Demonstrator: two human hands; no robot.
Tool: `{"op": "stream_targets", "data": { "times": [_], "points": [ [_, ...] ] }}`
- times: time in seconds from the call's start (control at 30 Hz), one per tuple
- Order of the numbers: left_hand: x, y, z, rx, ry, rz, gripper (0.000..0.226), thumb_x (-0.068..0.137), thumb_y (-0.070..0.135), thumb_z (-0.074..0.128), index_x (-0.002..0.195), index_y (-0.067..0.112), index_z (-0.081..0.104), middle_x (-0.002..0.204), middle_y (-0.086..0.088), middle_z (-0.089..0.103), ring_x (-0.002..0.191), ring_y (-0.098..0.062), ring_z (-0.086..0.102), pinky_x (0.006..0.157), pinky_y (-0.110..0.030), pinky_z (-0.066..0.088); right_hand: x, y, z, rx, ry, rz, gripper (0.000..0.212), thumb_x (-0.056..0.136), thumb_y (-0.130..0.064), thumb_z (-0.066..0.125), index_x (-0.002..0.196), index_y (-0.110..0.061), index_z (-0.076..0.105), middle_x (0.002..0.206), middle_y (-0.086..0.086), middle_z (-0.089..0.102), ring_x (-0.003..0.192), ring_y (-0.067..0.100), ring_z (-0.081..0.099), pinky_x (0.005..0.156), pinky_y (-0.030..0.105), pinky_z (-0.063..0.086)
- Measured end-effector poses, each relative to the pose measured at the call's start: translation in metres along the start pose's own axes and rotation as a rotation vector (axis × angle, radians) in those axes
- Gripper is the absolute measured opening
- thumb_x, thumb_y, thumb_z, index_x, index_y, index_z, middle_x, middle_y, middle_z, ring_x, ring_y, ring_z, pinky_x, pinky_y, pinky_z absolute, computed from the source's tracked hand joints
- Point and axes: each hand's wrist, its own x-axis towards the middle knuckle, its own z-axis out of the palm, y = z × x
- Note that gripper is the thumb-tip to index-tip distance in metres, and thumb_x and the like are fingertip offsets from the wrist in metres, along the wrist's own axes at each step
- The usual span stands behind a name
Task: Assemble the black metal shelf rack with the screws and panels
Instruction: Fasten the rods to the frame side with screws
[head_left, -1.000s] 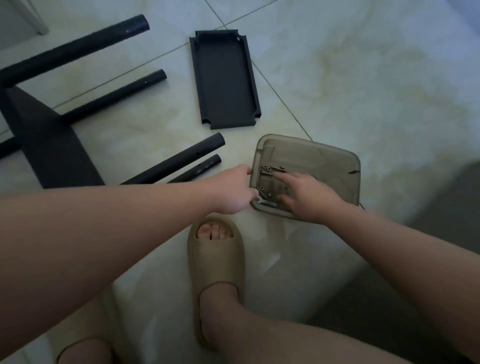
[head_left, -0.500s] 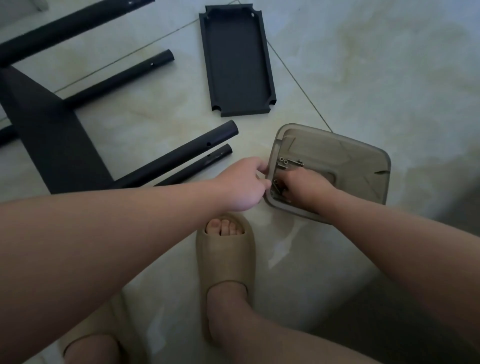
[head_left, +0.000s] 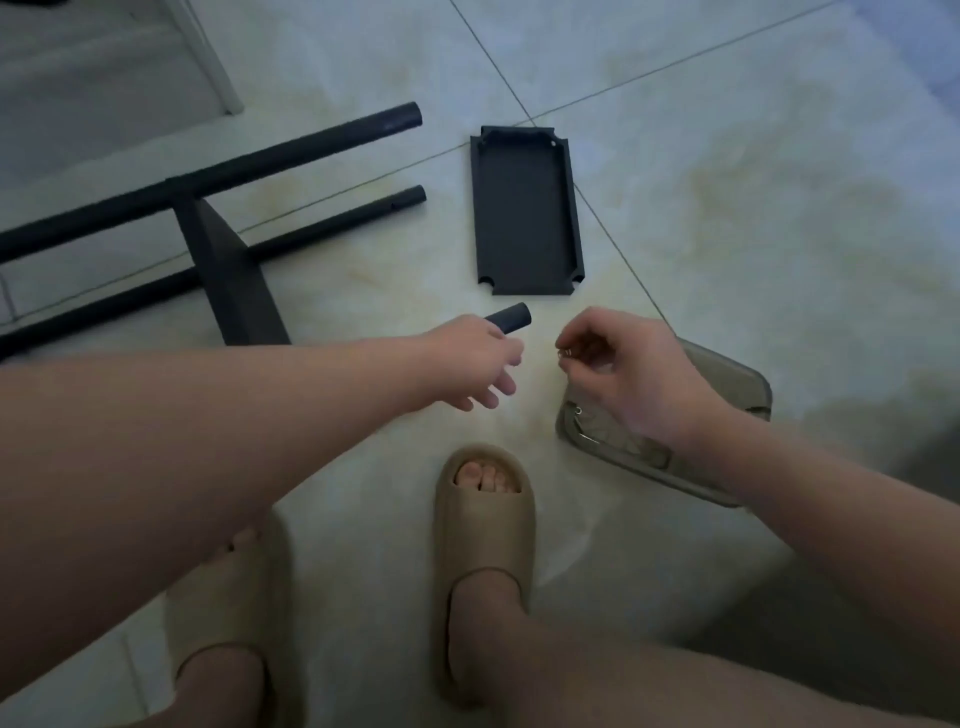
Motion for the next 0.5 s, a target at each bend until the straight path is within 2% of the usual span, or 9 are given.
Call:
{"op": "stream_targets", "data": {
  "times": [0.07, 0.2, 0.23, 0.3, 0.37, 0.43, 0.5],
  "points": [
    [-0.016, -0.004, -0.018, -0.151, 0.027, -0.03, 0.027, 0.101, 0.036, 0.045, 0.102, 0.017, 0.064, 0.09, -0.002, 0.074, 0.071, -0.018, 0.068, 0.064, -0.026, 0.05, 0.004, -0.038, 0.0, 0.053, 0.002, -0.096, 0.02, 0.086, 0.0, 0.072, 0.092, -0.018, 0.068, 0.081, -0.01, 0.069, 0.077, 0.007, 0.064, 0.072, 0.01, 0.048],
    [-0.049, -0.023, -0.053, -0.516, 0.058, -0.09, 0.043, 0.104, 0.043, 0.041, 0.088, 0.009, 0.063, 0.074, -0.004, 0.074, 0.073, -0.022, 0.072, 0.066, -0.031, 0.051, 0.012, -0.106, 0.012, 0.035, -0.052, -0.312, 0.014, 0.086, 0.001, 0.075, 0.098, -0.006, 0.074, 0.087, -0.002, 0.07, 0.082, 0.01, 0.066, 0.077, 0.018, 0.053],
    [-0.057, -0.03, -0.061, -0.586, 0.05, -0.094, 0.045, 0.104, 0.044, 0.04, 0.09, 0.008, 0.063, 0.071, -0.004, 0.073, 0.071, -0.022, 0.072, 0.066, -0.031, 0.05, 0.014, -0.119, 0.018, 0.027, -0.064, -0.348, 0.015, 0.086, 0.001, 0.076, 0.099, -0.006, 0.075, 0.087, -0.002, 0.068, 0.082, 0.01, 0.065, 0.078, 0.019, 0.053],
    [-0.07, -0.042, -0.077, -0.691, 0.003, -0.093, 0.042, 0.105, 0.045, 0.036, 0.104, 0.011, 0.062, 0.074, -0.003, 0.071, 0.065, -0.018, 0.071, 0.065, -0.03, 0.05, 0.02, -0.141, 0.034, 0.016, -0.096, -0.403, 0.015, 0.086, 0.002, 0.076, 0.1, -0.005, 0.076, 0.089, 0.002, 0.066, 0.082, 0.013, 0.064, 0.078, 0.023, 0.053],
    [-0.078, -0.057, -0.093, -0.772, -0.027, -0.098, 0.046, 0.106, 0.044, 0.032, 0.103, 0.011, 0.064, 0.088, -0.005, 0.068, 0.059, -0.015, 0.067, 0.064, -0.029, 0.05, 0.026, -0.158, 0.054, 0.002, -0.146, -0.44, 0.017, 0.087, 0.001, 0.076, 0.103, -0.004, 0.077, 0.091, 0.008, 0.066, 0.083, 0.021, 0.064, 0.08, 0.03, 0.053],
    [-0.082, -0.073, -0.109, -0.832, -0.007, -0.124, 0.049, 0.107, 0.042, 0.03, 0.094, 0.009, 0.064, 0.088, -0.005, 0.064, 0.055, -0.014, 0.061, 0.057, -0.026, 0.049, 0.033, -0.17, 0.074, -0.001, -0.179, -0.452, 0.02, 0.088, -0.002, 0.076, 0.107, -0.007, 0.078, 0.092, 0.009, 0.065, 0.083, 0.022, 0.064, 0.082, 0.031, 0.052],
    [-0.082, -0.09, -0.124, -0.865, 0.039, -0.189, 0.046, 0.107, 0.038, 0.031, 0.091, 0.008, 0.062, 0.073, -0.004, 0.061, 0.05, -0.013, 0.057, 0.048, -0.022, 0.044, 0.041, -0.175, 0.09, -0.002, -0.184, -0.45, 0.02, 0.089, -0.006, 0.076, 0.109, -0.011, 0.077, 0.093, 0.004, 0.065, 0.085, 0.017, 0.064, 0.083, 0.027, 0.052]
  ]
}}
